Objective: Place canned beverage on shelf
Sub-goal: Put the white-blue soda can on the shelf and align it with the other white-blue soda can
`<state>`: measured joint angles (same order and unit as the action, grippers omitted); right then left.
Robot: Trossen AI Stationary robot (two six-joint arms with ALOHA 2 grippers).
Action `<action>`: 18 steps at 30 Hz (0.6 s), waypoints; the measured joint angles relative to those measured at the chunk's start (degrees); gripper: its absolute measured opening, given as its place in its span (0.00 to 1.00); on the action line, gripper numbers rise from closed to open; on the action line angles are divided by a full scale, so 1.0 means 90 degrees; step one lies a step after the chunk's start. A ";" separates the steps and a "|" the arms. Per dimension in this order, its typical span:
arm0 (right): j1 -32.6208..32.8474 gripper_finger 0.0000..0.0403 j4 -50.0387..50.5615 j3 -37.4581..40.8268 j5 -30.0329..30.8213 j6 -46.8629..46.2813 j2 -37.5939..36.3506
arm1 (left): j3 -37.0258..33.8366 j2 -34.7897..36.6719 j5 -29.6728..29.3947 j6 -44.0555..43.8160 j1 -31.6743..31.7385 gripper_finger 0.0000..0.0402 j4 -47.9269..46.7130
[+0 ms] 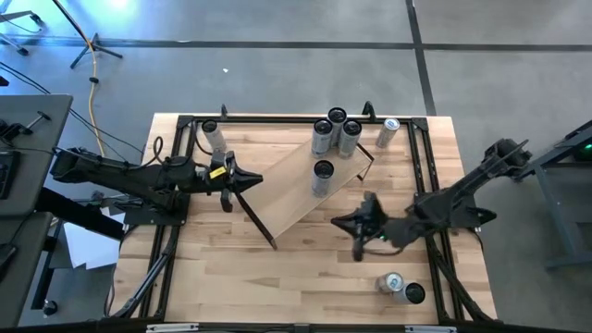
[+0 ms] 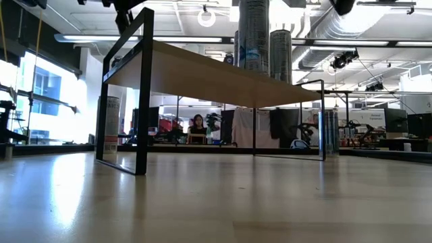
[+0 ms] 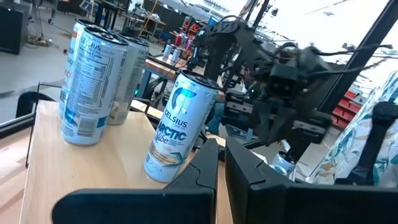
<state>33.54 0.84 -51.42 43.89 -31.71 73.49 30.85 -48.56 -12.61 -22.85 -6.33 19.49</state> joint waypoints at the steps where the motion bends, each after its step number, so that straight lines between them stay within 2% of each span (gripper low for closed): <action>1: 0.0000 0.00 0.0168 -0.0261 0.0210 -0.0155 0.0265 | 0.0000 0.0000 0.0009 -0.0002 0.0000 0.00 0.0002; 5: -0.0007 0.00 0.1079 -0.1285 0.1025 -0.0966 0.1294 | 0.0000 0.0000 0.0296 -0.0003 0.0000 0.01 -0.0041; 7: -0.0011 0.00 0.1604 -0.1800 0.1219 -0.1461 0.1763 | 0.0000 0.0000 0.0441 0.0009 -0.0002 0.01 -0.0039; 12: -0.0070 0.00 0.3071 -0.3039 0.1502 -0.2724 0.2833 | 0.0000 0.0000 0.0620 0.0342 -0.0001 0.01 -0.0067; 18: -0.0199 0.00 0.5604 -0.4465 0.1571 -0.4308 0.3842 | 0.0000 0.0000 0.0622 0.0673 -0.0001 0.00 -0.0050</action>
<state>31.75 51.27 -91.61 58.02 -70.49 108.06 30.85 -48.56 -7.01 -16.80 -6.33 19.03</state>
